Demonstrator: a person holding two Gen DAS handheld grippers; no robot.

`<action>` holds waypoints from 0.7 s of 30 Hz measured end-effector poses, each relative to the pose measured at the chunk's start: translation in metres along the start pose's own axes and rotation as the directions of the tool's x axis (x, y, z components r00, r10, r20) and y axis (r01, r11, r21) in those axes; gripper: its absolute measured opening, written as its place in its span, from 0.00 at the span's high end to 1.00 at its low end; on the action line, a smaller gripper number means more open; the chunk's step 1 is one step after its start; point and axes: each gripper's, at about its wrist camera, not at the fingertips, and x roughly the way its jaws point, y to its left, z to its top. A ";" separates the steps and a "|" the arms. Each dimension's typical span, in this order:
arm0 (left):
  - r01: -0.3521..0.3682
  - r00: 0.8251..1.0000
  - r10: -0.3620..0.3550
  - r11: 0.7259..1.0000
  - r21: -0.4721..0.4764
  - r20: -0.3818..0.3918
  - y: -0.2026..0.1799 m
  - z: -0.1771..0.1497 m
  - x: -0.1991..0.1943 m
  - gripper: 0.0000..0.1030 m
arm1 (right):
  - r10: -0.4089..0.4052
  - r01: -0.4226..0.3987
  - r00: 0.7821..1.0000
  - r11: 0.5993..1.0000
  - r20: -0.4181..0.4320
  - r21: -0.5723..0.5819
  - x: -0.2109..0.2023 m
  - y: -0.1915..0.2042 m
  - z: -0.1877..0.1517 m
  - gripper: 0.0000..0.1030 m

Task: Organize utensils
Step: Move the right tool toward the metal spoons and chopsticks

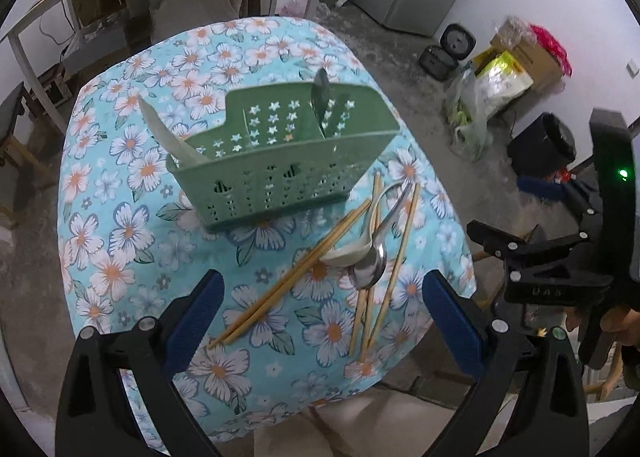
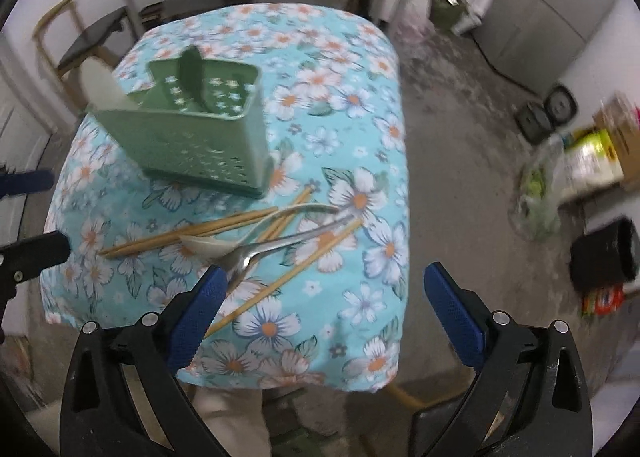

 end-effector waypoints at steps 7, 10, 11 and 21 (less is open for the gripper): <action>-0.065 0.996 0.068 0.996 0.060 -0.053 -0.008 -0.005 0.014 0.06 | 0.017 -0.018 1.000 0.998 0.012 0.053 0.005 0.012 0.003 0.08; -0.072 0.995 0.075 0.996 0.055 -0.058 -0.002 -0.006 0.014 0.06 | 0.029 -0.026 0.999 0.994 -0.025 0.110 0.010 0.012 0.003 0.09; -0.069 0.996 0.071 0.997 0.037 -0.061 0.002 -0.007 0.013 0.06 | 0.042 -0.036 0.998 0.990 -0.040 0.136 0.012 0.011 0.003 0.11; 0.094 0.989 -0.118 0.968 -0.234 -0.091 0.047 -0.005 0.023 0.17 | 0.218 -0.138 0.972 0.835 -0.090 0.533 0.028 -0.008 -0.024 0.36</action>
